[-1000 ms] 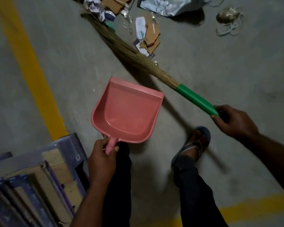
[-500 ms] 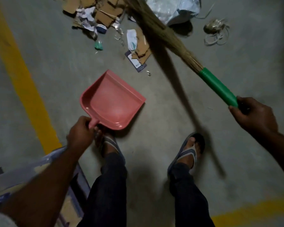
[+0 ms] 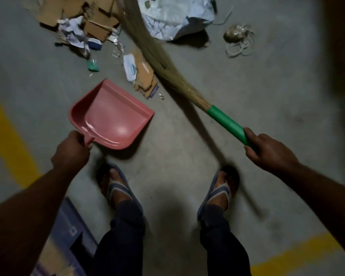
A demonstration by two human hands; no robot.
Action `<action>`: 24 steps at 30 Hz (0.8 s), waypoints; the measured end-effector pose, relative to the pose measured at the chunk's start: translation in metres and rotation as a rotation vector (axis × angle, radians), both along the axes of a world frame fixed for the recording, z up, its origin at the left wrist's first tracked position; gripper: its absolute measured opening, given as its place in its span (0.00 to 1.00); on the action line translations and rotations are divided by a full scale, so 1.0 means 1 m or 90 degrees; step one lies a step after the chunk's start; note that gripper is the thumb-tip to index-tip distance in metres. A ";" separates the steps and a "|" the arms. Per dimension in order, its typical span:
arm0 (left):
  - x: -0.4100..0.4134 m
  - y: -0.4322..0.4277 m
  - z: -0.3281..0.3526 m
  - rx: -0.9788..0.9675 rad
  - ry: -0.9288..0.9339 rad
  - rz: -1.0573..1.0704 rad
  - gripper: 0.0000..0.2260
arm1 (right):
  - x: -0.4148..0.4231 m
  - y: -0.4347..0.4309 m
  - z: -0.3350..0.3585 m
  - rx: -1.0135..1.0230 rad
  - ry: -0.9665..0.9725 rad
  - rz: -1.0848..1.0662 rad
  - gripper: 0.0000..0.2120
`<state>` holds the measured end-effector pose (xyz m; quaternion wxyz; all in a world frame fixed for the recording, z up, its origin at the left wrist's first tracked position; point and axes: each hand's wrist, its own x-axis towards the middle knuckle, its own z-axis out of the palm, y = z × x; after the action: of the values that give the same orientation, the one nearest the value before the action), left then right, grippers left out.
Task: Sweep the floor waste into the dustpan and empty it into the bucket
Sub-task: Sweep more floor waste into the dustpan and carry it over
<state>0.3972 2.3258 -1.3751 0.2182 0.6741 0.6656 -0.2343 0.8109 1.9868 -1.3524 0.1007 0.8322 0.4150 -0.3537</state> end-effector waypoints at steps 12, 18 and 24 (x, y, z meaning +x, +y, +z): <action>0.012 0.015 -0.018 0.009 -0.030 -0.010 0.14 | -0.038 -0.044 0.008 0.155 -0.047 -0.123 0.34; 0.009 0.019 -0.021 0.009 -0.036 -0.019 0.14 | -0.053 -0.025 -0.001 0.057 0.047 -0.031 0.33; 0.009 0.017 -0.022 0.011 -0.074 -0.005 0.13 | -0.104 -0.033 0.008 0.141 0.103 0.041 0.32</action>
<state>0.4058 2.3428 -1.3976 0.2497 0.6913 0.6510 -0.1897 0.7071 1.9543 -1.3446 -0.0141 0.7933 0.4844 -0.3685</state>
